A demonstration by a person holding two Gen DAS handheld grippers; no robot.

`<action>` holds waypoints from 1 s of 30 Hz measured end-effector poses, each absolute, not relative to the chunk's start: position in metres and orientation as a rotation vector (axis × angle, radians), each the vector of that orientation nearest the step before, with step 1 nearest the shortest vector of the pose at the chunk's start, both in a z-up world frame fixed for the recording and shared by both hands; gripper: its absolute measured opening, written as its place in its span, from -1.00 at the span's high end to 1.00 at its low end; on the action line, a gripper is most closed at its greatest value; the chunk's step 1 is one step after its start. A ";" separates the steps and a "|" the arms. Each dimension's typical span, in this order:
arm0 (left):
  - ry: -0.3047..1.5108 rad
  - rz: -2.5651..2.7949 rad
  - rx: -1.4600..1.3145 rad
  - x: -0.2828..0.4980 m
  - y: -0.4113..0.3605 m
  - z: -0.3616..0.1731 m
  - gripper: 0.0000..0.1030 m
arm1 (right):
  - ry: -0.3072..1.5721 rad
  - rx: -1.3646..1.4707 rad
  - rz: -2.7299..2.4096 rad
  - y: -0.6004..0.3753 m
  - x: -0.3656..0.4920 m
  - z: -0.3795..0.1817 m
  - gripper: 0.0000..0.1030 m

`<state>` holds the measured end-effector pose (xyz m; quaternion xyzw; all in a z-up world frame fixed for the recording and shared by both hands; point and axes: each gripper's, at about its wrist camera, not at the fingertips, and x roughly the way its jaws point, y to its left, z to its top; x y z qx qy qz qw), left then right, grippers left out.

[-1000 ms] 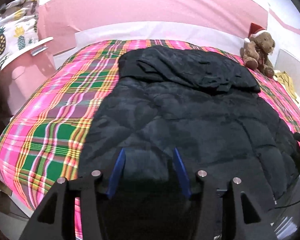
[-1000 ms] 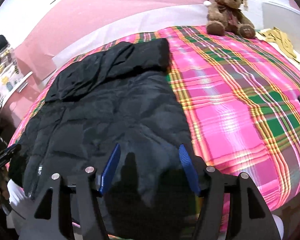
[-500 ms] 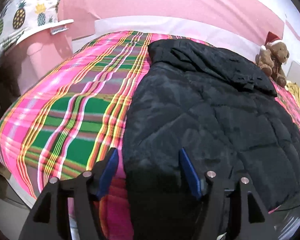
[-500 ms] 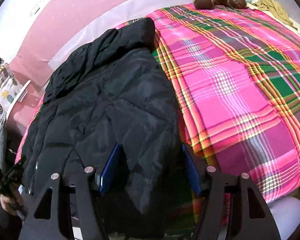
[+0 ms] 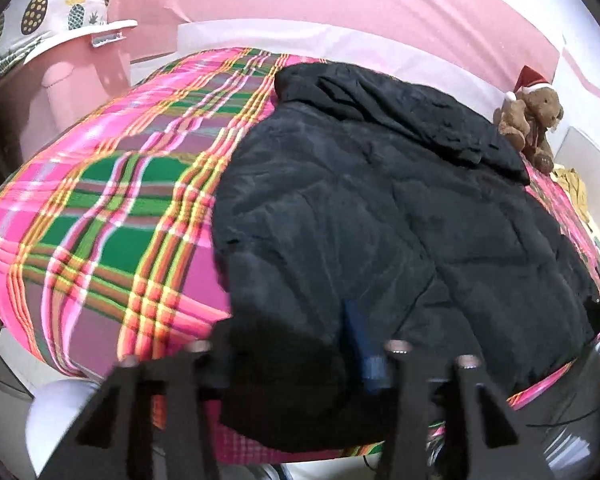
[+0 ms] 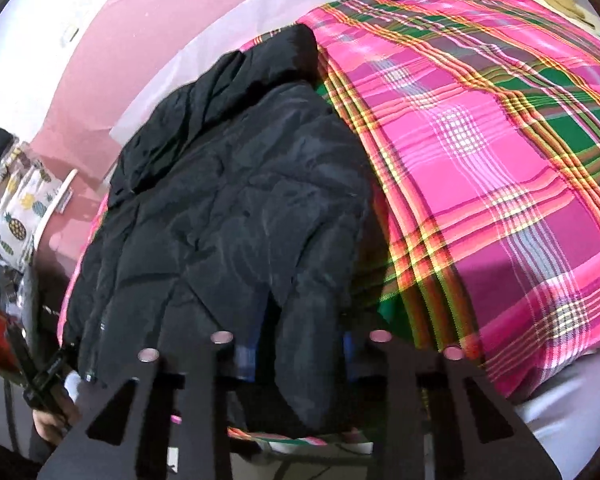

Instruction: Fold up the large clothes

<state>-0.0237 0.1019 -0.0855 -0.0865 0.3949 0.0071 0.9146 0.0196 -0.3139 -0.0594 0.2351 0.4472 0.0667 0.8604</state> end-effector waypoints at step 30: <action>0.475 -0.086 -0.332 -0.068 0.129 0.057 0.66 | 0.578 0.515 0.240 -0.326 -0.031 0.078 0.73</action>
